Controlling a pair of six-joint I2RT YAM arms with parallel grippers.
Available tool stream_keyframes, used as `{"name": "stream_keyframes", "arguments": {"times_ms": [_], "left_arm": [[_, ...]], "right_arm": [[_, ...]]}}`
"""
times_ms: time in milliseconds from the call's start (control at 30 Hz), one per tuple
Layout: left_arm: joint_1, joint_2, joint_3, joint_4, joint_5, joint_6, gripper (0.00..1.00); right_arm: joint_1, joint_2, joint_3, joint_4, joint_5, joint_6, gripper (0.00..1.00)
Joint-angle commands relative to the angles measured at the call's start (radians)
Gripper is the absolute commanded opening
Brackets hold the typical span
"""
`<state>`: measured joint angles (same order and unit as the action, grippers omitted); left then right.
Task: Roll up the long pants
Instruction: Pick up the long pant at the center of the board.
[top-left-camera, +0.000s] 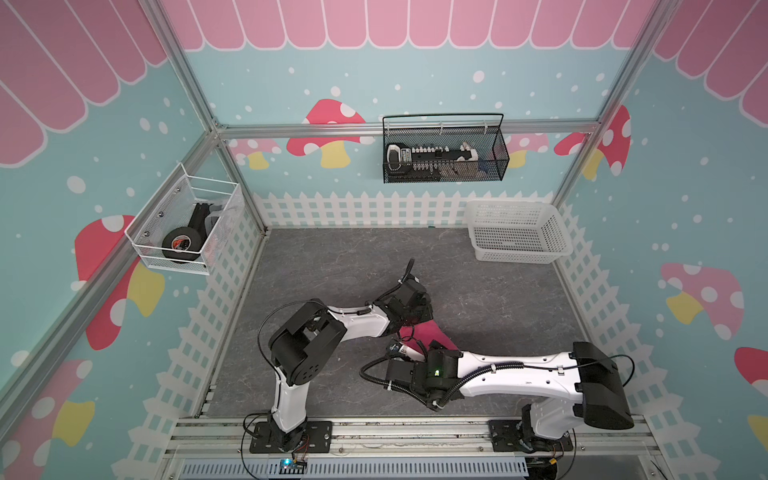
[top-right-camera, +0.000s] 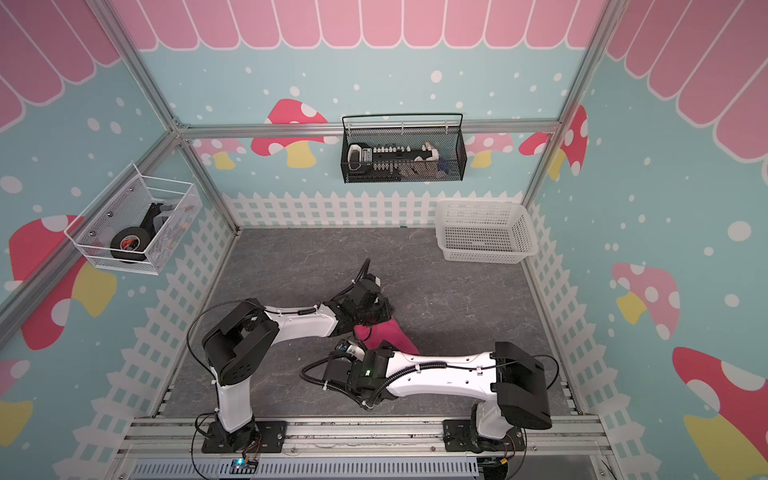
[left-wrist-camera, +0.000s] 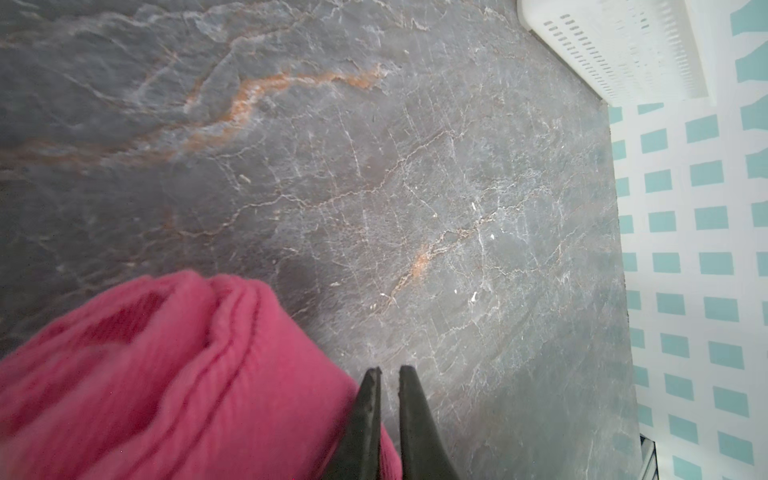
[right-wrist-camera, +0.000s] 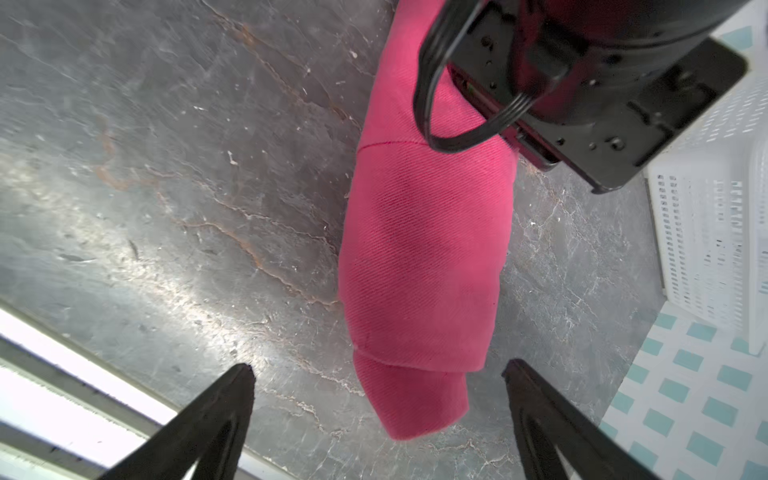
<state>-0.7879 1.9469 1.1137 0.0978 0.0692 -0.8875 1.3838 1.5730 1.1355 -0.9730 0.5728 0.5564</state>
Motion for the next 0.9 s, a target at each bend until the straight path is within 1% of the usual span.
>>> {"name": "stream_keyframes", "arguments": {"times_ms": [0,167,300,433,500,533,567,600,633,700,733,800,867], "left_arm": [[0.016,0.085,-0.026,-0.083,0.003,-0.008,0.12],[0.018,0.080,-0.022,-0.090,0.016,-0.007,0.12],[0.021,0.075,-0.020,-0.093,0.030,-0.002,0.12],[0.022,0.071,-0.026,-0.083,0.049,-0.007,0.12],[0.022,0.070,-0.036,-0.075,0.054,-0.010,0.12],[0.022,0.070,-0.042,-0.073,0.057,-0.011,0.12],[0.024,0.069,-0.048,-0.069,0.061,-0.013,0.12],[0.025,0.067,-0.056,-0.065,0.065,-0.015,0.12],[0.030,0.062,-0.063,-0.060,0.071,-0.018,0.12],[0.056,0.032,-0.095,-0.037,0.088,-0.036,0.12],[0.075,0.007,-0.114,-0.024,0.090,-0.044,0.12],[0.136,-0.076,-0.133,-0.056,0.066,-0.036,0.12],[0.206,-0.188,-0.131,-0.146,-0.009,-0.006,0.12]], "right_arm": [[-0.007,0.099,-0.052,0.061,0.031,0.006,0.95],[-0.042,0.207,-0.088,0.176,0.031,-0.035,0.96],[-0.097,0.260,-0.091,0.210,0.072,-0.057,0.96],[-0.164,0.309,-0.089,0.235,0.139,-0.080,0.96],[-0.200,0.318,-0.088,0.264,0.152,-0.117,0.95],[-0.213,0.356,-0.088,0.283,0.154,-0.135,0.93],[-0.230,0.370,-0.085,0.300,0.148,-0.152,0.87],[-0.239,0.382,-0.082,0.315,0.148,-0.167,0.77],[-0.245,0.391,-0.079,0.327,0.146,-0.179,0.59],[-0.255,0.409,-0.063,0.334,0.146,-0.184,0.17],[-0.255,0.413,-0.060,0.338,0.142,-0.186,0.02],[-0.255,0.409,-0.056,0.340,0.123,-0.185,0.00],[-0.255,0.385,-0.059,0.338,0.102,-0.181,0.00]]}}
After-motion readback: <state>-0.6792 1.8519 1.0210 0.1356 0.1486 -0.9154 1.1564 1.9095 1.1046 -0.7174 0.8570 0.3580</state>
